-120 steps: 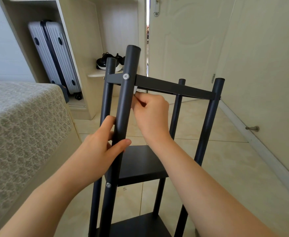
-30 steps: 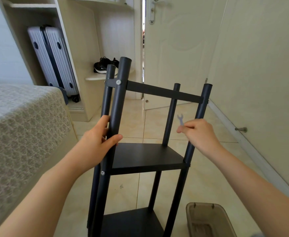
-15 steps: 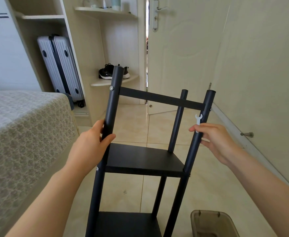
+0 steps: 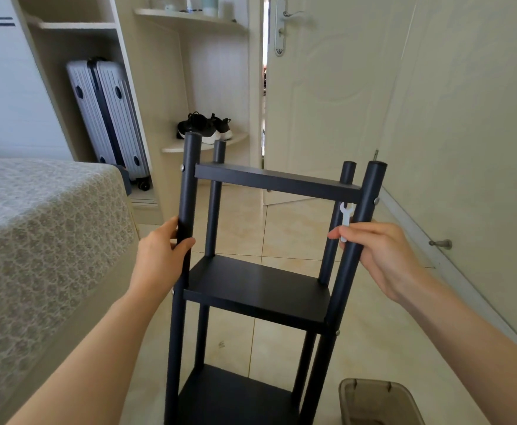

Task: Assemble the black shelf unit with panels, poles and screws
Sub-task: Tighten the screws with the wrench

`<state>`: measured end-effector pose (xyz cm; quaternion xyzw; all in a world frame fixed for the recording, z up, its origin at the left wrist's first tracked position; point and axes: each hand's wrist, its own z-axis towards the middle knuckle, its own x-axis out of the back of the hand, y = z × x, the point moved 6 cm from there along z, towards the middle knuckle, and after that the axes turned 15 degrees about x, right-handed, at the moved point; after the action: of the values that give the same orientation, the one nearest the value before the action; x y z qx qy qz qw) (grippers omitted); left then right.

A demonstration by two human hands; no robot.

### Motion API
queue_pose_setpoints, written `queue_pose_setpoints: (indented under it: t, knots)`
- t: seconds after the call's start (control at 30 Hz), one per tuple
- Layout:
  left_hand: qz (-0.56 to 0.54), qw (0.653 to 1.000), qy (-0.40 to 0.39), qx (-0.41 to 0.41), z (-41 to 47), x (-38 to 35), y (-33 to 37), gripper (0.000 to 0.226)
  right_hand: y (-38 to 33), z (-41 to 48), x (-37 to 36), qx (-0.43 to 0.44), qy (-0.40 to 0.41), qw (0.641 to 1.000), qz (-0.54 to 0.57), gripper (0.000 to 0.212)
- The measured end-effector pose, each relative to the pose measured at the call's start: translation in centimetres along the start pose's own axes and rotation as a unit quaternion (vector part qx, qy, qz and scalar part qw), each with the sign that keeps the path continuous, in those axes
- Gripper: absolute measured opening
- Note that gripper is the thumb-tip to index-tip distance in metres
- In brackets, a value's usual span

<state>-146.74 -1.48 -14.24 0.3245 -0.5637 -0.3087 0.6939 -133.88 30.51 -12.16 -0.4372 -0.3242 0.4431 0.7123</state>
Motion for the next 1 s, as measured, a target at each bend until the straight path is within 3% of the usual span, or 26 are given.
queue_pose_setpoints:
  t: [0.57, 0.83, 0.93, 1.0]
  knots:
    - [-0.013, 0.999, -0.009, 0.048, 0.7, -1.0, -1.8, 0.038, -2.7, -0.8, -1.8, 0.052, -0.060, 0.996, -0.038, 0.022]
    - [0.000, 0.998, 0.000, 0.067, 0.7, -0.6, -1.7, 0.060, -3.8, -0.9, -3.0, 0.064, -0.107, 0.991, -0.038, 0.021]
    - [0.007, 0.999, 0.011, 0.043, 0.2, -0.5, -0.9, 0.060, -4.4, -0.8, -3.8, 0.078, -0.129, 0.988, -0.022, 0.025]
    - [0.021, 0.999, 0.023, 0.021, -0.5, -0.4, -0.2, 0.071, -4.8, -0.7, -4.6, 0.084, -0.142, 0.986, 0.004, 0.026]
